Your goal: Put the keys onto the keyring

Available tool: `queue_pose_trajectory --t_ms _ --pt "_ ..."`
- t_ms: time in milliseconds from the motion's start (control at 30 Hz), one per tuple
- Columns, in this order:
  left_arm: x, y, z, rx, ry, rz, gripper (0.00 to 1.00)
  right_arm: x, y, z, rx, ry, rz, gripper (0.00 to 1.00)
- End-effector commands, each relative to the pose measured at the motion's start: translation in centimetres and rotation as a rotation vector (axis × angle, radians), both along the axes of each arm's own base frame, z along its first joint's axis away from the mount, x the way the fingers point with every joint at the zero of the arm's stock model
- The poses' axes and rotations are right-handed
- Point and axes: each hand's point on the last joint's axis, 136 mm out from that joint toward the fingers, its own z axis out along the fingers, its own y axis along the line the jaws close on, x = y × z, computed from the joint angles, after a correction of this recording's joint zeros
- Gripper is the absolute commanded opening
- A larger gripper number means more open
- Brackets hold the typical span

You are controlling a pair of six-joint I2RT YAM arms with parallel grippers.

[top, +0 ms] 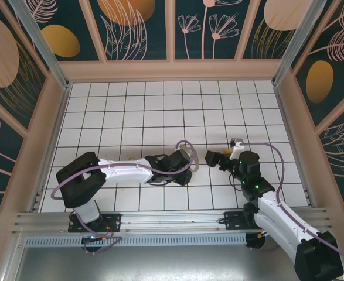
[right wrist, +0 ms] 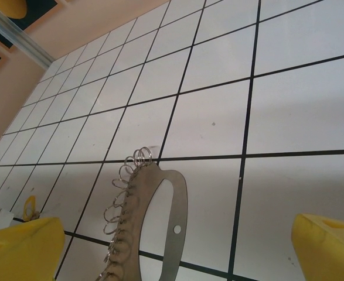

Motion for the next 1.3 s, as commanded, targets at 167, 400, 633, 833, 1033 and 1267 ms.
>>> queue_pose_trajectory --t_ms 167,400,633,833,1033,1267 --pt "-0.1 -0.2 -0.9 0.018 0.012 0.020 0.30 -0.1 -0.1 0.2 0.033 -0.002 -0.003 0.99" --pt "0.5 -0.2 -0.9 0.032 -0.011 0.034 0.29 0.0 -0.1 0.2 0.035 -0.004 -0.003 0.99" --pt "1.9 -0.6 -0.3 0.046 -0.066 0.061 0.29 -0.1 -0.2 0.2 0.037 -0.002 -0.004 0.99" --pt "2.4 -0.9 -0.4 0.052 -0.080 0.069 0.28 -0.1 -0.2 0.2 0.039 -0.005 -0.003 0.99" --pt "2.6 -0.7 -1.0 0.076 -0.089 0.075 0.27 -0.1 -0.3 0.3 0.040 -0.007 -0.006 0.99" --pt "2.5 -0.6 -1.8 0.084 -0.079 0.069 0.20 -0.1 -0.3 0.4 0.043 -0.010 -0.007 0.99"
